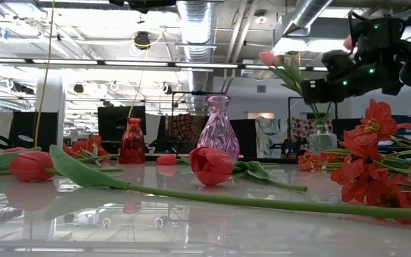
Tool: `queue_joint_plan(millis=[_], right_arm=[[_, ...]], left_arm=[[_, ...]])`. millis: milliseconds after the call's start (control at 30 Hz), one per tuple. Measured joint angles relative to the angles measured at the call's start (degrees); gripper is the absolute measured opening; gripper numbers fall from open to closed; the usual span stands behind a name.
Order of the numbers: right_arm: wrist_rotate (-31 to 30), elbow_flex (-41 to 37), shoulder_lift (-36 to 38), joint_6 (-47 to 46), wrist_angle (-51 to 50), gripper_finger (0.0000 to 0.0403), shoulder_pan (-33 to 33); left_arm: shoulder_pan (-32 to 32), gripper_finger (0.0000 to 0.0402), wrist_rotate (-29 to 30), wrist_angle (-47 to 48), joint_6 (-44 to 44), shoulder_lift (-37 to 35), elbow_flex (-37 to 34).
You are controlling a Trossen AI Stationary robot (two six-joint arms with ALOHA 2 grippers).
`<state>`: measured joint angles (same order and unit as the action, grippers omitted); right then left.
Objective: Sort flowers into vase by color
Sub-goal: Put the pink flower into the transparent vase
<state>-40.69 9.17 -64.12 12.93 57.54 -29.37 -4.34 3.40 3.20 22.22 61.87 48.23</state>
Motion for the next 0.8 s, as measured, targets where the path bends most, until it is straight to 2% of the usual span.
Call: queue_joint_plan(millis=[200,400,800], right_arm=[[-0.32,0.0,0.0,0.0,-0.33,0.0068,0.0],[-3.25,0.0,0.0,0.12,-0.54,0.0103,-0.02],[-3.42,0.0,0.02,2.52,-0.54,0.0173,2.22]], left_arm=[[0.0,0.0174,0.0,-0.09,-0.21,0.0,0.0],[-0.01,0.0174,-0.01,-0.09,-0.78,0.0,0.0],[0.0,0.0174,-0.02,-0.07,-1.09,0.0,0.0]])
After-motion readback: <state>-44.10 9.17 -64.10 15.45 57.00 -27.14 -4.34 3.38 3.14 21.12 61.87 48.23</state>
